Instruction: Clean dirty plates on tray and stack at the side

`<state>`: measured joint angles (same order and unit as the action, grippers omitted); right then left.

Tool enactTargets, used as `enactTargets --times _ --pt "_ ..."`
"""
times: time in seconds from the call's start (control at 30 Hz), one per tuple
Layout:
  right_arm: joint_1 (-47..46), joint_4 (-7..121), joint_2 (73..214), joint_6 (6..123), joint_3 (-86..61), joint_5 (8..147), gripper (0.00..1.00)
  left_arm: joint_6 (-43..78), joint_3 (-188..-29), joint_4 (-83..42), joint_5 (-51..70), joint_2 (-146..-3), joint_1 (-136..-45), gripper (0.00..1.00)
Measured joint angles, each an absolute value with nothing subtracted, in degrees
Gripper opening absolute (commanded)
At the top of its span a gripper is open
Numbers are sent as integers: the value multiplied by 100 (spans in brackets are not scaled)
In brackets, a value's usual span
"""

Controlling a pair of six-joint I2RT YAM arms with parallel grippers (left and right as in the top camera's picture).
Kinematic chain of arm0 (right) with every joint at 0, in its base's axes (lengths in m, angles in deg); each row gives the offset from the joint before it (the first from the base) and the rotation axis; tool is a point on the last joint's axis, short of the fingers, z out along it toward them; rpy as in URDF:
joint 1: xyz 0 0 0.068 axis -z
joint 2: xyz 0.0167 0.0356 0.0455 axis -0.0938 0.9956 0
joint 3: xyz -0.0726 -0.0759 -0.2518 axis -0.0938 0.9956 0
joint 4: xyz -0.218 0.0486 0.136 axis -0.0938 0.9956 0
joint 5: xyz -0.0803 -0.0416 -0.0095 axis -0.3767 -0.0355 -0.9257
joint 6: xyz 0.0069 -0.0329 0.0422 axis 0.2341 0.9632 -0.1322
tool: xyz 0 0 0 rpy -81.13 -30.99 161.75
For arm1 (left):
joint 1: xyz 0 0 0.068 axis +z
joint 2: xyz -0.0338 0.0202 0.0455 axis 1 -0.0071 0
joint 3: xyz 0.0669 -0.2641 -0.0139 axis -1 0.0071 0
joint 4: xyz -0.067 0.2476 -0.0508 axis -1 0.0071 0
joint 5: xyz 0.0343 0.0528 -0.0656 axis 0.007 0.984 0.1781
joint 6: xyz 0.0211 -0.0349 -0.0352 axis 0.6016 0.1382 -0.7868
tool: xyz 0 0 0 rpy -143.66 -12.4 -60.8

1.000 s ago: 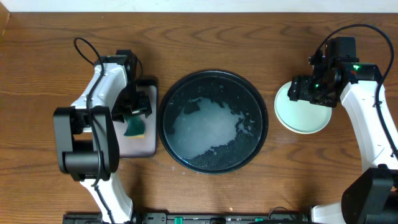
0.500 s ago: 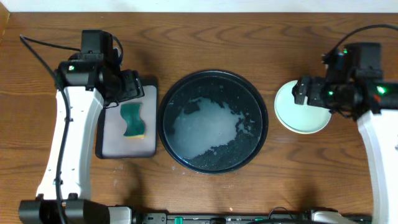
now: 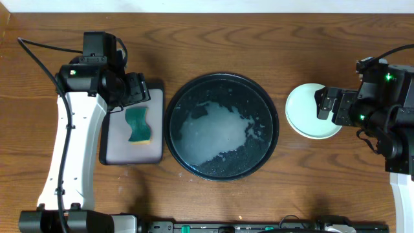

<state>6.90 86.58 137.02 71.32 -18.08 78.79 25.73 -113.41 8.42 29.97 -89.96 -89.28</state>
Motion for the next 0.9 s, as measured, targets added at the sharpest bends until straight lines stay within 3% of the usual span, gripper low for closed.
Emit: enactTargets --times 0.47,0.63,0.9 --pt "568 8282 13702 7480 -1793 7855 99 2542 -11341 842 2995 -8996 -8928 77" --pt "288 7154 13265 7700 -1150 7846 99 2538 -11341 839 2984 -8996 -8928 77" --pt "-75 4501 11389 7805 1669 7863 99 2538 -11341 844 2973 -8996 -8928 77"
